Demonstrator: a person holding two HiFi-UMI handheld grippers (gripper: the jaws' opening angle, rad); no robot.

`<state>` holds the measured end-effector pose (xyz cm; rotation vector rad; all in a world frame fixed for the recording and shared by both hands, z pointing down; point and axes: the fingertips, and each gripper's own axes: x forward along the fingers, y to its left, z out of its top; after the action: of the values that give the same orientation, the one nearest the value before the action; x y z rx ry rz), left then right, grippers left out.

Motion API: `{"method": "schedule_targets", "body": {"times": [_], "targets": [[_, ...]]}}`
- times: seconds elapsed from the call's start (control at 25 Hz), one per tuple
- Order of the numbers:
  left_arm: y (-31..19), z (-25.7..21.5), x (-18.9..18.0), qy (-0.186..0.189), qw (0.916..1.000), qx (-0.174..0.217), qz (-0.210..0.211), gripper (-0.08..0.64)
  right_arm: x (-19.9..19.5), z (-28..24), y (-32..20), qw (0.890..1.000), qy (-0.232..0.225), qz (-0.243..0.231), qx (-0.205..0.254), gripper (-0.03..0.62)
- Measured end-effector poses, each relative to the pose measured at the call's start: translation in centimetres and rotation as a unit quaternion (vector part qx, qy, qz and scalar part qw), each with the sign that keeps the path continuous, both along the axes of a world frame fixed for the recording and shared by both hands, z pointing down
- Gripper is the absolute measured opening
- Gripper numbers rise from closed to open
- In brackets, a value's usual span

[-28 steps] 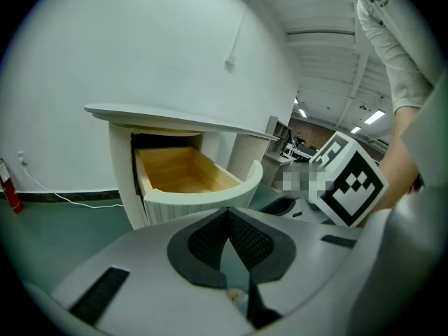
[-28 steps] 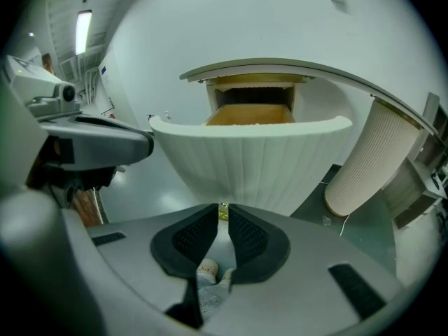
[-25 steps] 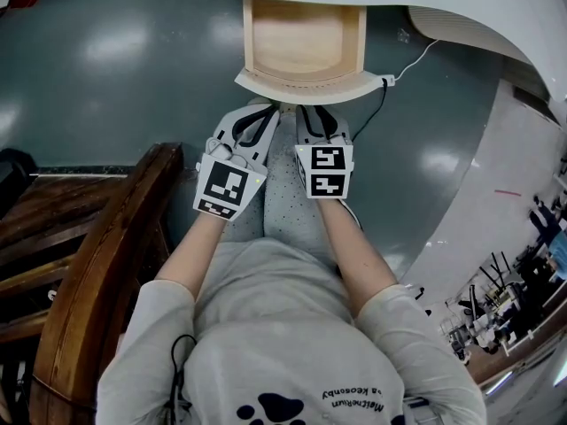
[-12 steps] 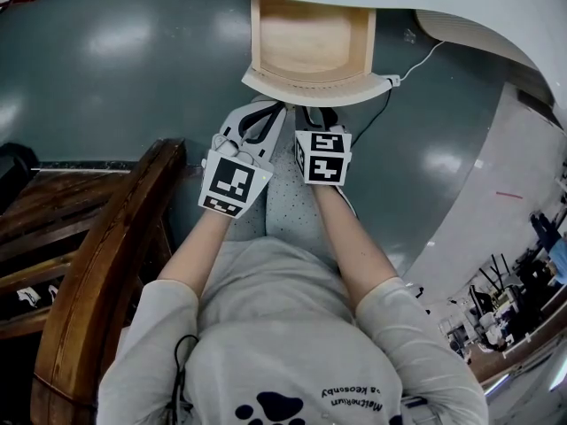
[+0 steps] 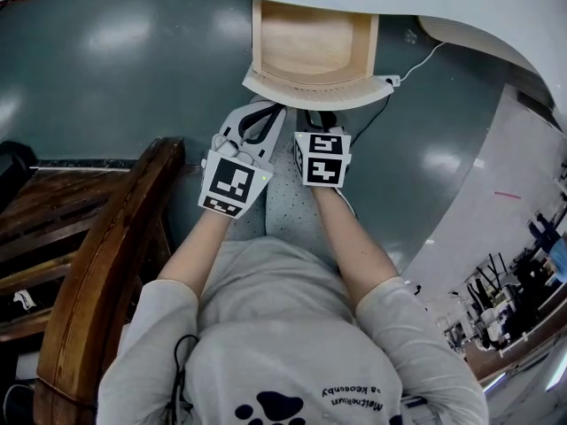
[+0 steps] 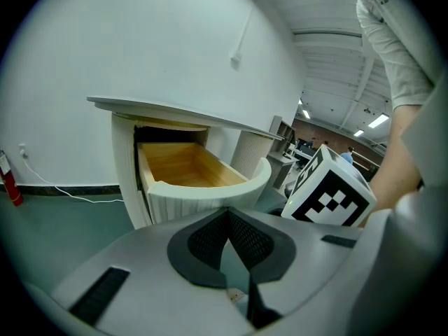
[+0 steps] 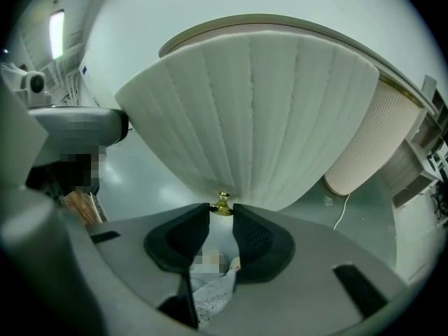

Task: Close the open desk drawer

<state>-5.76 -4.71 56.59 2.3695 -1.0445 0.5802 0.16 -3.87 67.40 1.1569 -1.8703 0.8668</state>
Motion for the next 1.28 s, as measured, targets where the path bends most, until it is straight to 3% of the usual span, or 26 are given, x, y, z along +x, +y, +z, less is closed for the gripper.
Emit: {"method": "schedule_targets", "body": {"times": [1.28], "targets": [[-9.5,-0.4,-1.0,-0.007,0.9968,0.004,-0.079,0.008,-1.2,-1.0,-9.3,0.999,-0.02,-0.031,0.03,0.11]]}}
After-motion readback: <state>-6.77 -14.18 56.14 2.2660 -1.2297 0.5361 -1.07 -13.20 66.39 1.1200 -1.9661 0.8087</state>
